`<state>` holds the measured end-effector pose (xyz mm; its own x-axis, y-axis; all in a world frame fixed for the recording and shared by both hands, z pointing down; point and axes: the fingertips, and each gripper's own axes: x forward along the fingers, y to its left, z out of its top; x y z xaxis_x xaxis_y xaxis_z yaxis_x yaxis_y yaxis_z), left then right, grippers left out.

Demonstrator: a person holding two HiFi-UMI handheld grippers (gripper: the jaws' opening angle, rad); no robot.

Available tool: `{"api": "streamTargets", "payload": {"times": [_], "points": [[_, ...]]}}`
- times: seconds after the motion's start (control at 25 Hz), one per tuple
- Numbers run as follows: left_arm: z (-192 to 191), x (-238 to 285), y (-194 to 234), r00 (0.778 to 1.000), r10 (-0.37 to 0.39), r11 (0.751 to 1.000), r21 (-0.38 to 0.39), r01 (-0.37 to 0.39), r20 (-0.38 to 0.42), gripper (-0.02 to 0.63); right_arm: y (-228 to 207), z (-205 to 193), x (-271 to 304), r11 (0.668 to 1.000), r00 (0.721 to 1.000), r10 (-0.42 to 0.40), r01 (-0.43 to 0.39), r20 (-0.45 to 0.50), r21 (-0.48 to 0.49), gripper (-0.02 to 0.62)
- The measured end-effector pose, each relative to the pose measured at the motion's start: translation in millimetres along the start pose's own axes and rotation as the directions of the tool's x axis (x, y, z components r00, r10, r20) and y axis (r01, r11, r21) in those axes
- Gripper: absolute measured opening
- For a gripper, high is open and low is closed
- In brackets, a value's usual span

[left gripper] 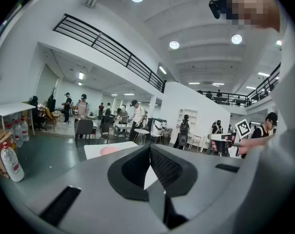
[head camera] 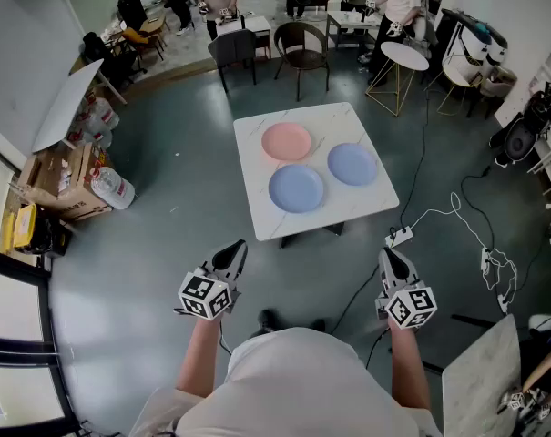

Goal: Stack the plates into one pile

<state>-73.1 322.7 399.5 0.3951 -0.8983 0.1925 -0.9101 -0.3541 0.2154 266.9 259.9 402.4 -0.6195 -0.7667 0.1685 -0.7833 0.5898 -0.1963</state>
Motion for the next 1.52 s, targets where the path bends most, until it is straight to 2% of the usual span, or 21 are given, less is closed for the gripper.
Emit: {"api": "streamTargets", "payload": {"times": [0.56,0.96,1.2,1.52], "points": [[-3.6,-4.0,7.2,1.0,-0.009,1.0,-0.002,0.009,-0.002,0.012,13.5,-1.2,5.5,1.0,1.0,0.009,-0.009,-0.006,-0.007,0.026],[-8.4,-9.4,25.6,1.0,-0.011,1.0,-0.001,0.011,-0.016,0.012,24.1,-2.0,13.1,0.999,1.0,-0.011,0.011,0.009,0.033,0.026],[-13.7,-13.5,43.9,0.998,-0.045,0.999,0.0,0.045,-0.036,0.014,53.0,-18.9,24.9,1.0,1.0,-0.009,0.009,-0.029,0.0,0.026],[-12.8,-11.9,73.2,0.993,-0.103,0.994,0.013,0.104,-0.055,0.014,77.7,-27.2,41.6,0.998,0.998,-0.061,0.061,-0.028,0.003,0.026]]}}
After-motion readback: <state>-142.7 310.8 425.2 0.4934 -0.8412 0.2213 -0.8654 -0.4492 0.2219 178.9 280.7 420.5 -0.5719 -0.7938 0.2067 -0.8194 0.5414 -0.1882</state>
